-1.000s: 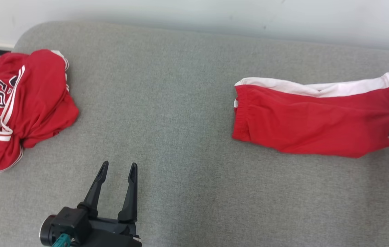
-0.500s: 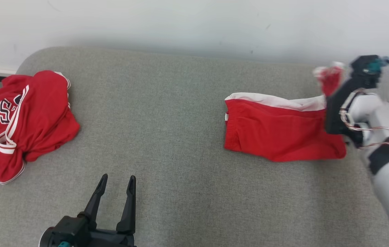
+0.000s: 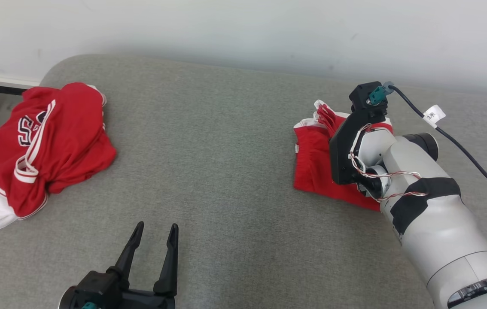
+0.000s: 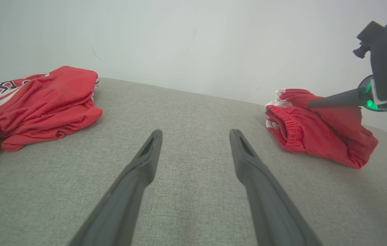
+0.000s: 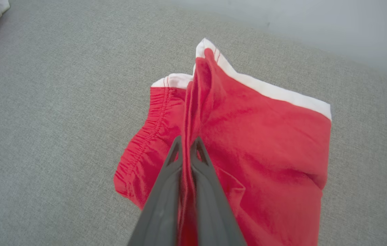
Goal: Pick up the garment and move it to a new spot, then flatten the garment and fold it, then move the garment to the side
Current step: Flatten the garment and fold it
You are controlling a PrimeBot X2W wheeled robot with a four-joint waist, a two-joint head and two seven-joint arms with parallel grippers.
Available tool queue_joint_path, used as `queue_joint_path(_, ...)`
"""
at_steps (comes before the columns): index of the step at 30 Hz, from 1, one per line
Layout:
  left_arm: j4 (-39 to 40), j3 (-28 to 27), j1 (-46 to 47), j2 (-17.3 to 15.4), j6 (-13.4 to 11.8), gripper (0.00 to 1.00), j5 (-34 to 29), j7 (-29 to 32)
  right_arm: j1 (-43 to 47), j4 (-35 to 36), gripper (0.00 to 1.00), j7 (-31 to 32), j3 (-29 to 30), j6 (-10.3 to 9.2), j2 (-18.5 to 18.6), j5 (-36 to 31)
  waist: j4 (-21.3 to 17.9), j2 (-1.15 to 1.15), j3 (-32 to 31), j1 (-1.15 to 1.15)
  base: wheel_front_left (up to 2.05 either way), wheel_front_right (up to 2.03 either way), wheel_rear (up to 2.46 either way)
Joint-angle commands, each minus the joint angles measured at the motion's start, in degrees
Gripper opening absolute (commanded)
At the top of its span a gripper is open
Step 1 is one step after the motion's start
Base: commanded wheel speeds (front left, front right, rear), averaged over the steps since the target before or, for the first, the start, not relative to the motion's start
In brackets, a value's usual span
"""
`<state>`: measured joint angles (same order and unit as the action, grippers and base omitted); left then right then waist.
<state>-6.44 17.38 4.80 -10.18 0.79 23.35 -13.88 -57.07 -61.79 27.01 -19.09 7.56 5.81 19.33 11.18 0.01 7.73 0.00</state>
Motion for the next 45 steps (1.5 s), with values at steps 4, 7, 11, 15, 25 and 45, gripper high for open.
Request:
queue_joint_path(4,-0.5,0.3,-0.2,0.2,0.1,1.00,0.2,-0.2,1.0,-0.7,0.00,-0.8,1.2,-0.12,-1.6,-1.7,1.3,-0.01,-0.1,0.00,0.00,0.00,0.00)
queue_joint_path(7,-0.6,0.7,-0.1,0.3,0.2,1.00,0.2,-0.3,0.9,-1.4,0.00,-1.4,2.0,-0.12,-2.0,-3.0,1.8,-0.01,-0.1,0.00,0.00,0.00,0.00)
queue_joint_path(11,-0.8,0.9,-0.2,0.3,0.2,1.00,0.3,-0.4,1.0,-1.5,0.00,-2.4,2.5,-0.12,-2.8,-3.7,2.2,-0.01,-0.1,0.00,0.00,0.00,0.00)
queue_joint_path(15,-0.9,1.0,-0.3,0.1,0.2,1.00,0.3,-0.5,1.2,-2.0,0.00,-2.3,2.5,-0.12,-2.9,-4.0,2.4,-0.01,-0.1,0.00,0.00,0.00,0.00)
queue_joint_path(25,-0.9,0.8,0.0,-0.2,-0.5,1.00,0.6,-0.5,1.5,7.5,1.00,-5.7,2.0,-0.12,-2.7,7.6,1.4,-0.01,-0.6,0.00,0.00,0.00,0.00)
queue_joint_path(45,-2.1,1.5,1.7,0.9,0.5,1.00,0.8,-1.2,10.6,3.6,0.00,-12.4,4.3,-0.12,-1.2,-7.4,1.1,-0.01,0.3,0.00,0.00,0.00,0.00)
